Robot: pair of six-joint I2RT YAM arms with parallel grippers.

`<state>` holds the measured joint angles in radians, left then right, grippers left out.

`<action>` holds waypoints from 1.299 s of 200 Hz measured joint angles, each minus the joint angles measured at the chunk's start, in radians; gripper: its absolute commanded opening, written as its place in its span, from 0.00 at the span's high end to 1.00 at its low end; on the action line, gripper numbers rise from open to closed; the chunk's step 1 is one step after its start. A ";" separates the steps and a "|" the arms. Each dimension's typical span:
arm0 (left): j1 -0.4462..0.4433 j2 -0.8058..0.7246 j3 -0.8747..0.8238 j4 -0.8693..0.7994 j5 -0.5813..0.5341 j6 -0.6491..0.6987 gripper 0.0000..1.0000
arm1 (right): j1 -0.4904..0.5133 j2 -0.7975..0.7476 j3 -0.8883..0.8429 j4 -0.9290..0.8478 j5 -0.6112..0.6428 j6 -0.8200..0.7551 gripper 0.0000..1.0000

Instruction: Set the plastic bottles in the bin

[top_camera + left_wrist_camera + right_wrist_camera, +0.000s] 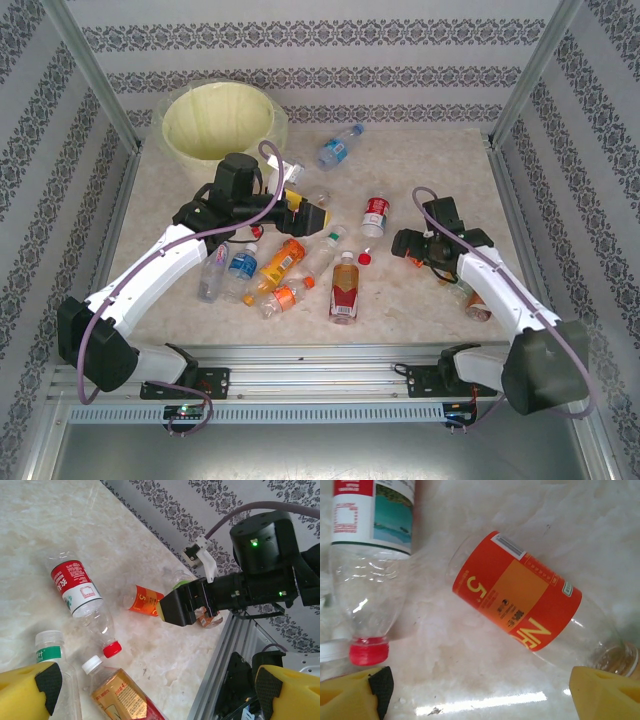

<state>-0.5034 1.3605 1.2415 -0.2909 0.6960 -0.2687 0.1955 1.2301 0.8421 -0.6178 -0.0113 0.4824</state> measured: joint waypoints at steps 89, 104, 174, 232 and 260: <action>-0.002 0.005 0.000 -0.011 -0.012 0.020 0.00 | -0.037 0.132 -0.006 0.063 0.013 -0.071 0.04; -0.002 0.008 0.000 -0.013 -0.013 0.023 0.00 | -0.034 0.131 -0.013 0.081 0.016 -0.071 0.05; -0.008 0.019 0.000 -0.017 -0.017 0.029 0.00 | 0.018 0.023 -0.096 0.090 -0.014 -0.063 0.11; -0.008 0.019 0.000 -0.017 -0.019 0.034 0.00 | 0.018 -0.026 -0.119 0.069 0.007 -0.060 0.06; -0.008 0.019 0.000 -0.017 -0.019 0.039 0.00 | 0.016 0.032 -0.107 0.069 0.018 -0.062 0.04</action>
<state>-0.5110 1.3800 1.2415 -0.3077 0.6773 -0.2302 0.2115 1.2625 0.7353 -0.5488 0.0063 0.4206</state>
